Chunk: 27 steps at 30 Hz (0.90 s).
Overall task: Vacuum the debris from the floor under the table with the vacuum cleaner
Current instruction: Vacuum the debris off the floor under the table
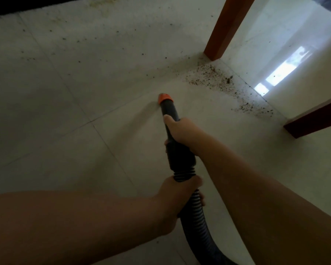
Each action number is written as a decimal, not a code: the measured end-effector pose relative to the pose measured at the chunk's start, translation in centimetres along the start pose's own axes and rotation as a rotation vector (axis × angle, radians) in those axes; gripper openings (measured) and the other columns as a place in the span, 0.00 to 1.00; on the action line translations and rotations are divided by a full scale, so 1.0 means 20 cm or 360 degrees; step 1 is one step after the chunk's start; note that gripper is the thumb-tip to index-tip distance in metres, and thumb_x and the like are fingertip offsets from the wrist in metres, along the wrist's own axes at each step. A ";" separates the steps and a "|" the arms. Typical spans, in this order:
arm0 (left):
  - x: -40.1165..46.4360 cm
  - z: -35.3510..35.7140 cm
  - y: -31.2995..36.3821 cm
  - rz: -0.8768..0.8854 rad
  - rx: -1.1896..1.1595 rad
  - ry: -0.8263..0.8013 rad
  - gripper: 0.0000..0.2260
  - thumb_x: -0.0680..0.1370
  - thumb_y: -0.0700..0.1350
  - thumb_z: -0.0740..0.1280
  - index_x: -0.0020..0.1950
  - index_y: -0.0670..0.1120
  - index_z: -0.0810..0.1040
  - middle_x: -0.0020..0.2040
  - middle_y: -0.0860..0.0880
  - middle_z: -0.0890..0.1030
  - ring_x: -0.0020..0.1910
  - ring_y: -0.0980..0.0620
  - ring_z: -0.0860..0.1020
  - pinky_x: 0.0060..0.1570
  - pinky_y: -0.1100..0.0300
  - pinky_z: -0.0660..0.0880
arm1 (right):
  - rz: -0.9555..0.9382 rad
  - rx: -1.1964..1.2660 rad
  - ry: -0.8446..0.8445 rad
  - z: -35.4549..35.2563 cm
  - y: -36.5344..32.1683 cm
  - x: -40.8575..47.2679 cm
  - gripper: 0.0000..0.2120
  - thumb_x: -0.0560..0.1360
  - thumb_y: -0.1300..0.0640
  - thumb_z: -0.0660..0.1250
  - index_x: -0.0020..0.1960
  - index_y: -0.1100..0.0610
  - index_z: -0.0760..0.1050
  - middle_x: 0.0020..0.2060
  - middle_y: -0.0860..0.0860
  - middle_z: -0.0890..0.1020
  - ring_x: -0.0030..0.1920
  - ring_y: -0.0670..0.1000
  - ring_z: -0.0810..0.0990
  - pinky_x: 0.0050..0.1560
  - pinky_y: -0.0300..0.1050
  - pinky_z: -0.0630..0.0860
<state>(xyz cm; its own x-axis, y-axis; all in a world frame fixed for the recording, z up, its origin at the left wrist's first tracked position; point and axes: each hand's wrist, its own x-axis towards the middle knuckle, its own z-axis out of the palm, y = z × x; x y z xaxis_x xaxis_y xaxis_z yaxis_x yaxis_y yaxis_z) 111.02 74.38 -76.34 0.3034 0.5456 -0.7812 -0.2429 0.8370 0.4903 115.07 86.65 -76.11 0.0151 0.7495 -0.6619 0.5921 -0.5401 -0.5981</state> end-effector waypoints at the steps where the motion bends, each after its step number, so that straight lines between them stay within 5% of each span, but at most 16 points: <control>1: 0.01 -0.02 0.02 0.0029 -0.0008 0.0016 0.06 0.77 0.43 0.66 0.43 0.41 0.75 0.34 0.45 0.78 0.28 0.51 0.78 0.28 0.63 0.76 | -0.0010 -0.0010 -0.0016 0.02 -0.03 0.02 0.19 0.80 0.46 0.56 0.43 0.62 0.69 0.48 0.64 0.81 0.47 0.63 0.83 0.56 0.58 0.79; 4: 0.06 -0.06 0.10 0.0083 0.0005 0.0041 0.06 0.77 0.43 0.67 0.43 0.42 0.74 0.33 0.45 0.78 0.28 0.51 0.78 0.27 0.64 0.77 | 0.0020 -0.0023 -0.0017 0.01 -0.09 0.12 0.22 0.80 0.44 0.55 0.52 0.65 0.69 0.45 0.61 0.80 0.44 0.61 0.82 0.54 0.53 0.79; 11: 0.23 -0.01 0.29 0.0135 -0.0084 0.0011 0.06 0.76 0.44 0.68 0.46 0.42 0.74 0.34 0.45 0.78 0.29 0.50 0.77 0.27 0.63 0.77 | -0.0040 -0.0021 0.0049 -0.13 -0.21 0.31 0.21 0.79 0.43 0.58 0.53 0.63 0.66 0.53 0.66 0.80 0.52 0.66 0.82 0.57 0.62 0.78; 18: 0.33 -0.12 0.39 0.0225 -0.0248 0.0063 0.05 0.76 0.43 0.68 0.45 0.42 0.75 0.35 0.45 0.78 0.32 0.49 0.78 0.28 0.63 0.77 | -0.0214 -0.0168 -0.0163 -0.04 -0.36 0.46 0.21 0.79 0.43 0.58 0.51 0.63 0.68 0.51 0.64 0.81 0.50 0.65 0.82 0.56 0.62 0.79; 27: 0.53 0.05 0.64 0.0152 -0.0149 -0.0027 0.07 0.75 0.43 0.69 0.45 0.41 0.74 0.34 0.45 0.77 0.28 0.50 0.77 0.25 0.63 0.76 | -0.0053 -0.0006 0.0129 -0.37 -0.38 0.68 0.21 0.78 0.42 0.58 0.41 0.61 0.65 0.53 0.65 0.80 0.52 0.66 0.82 0.57 0.63 0.78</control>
<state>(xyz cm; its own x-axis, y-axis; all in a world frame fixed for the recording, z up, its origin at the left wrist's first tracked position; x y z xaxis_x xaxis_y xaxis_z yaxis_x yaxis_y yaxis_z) 111.97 90.88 -77.90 0.2901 0.6239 -0.7257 -0.3562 0.7742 0.5232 116.67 103.84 -77.30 0.0609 0.7956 -0.6028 0.5962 -0.5133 -0.6173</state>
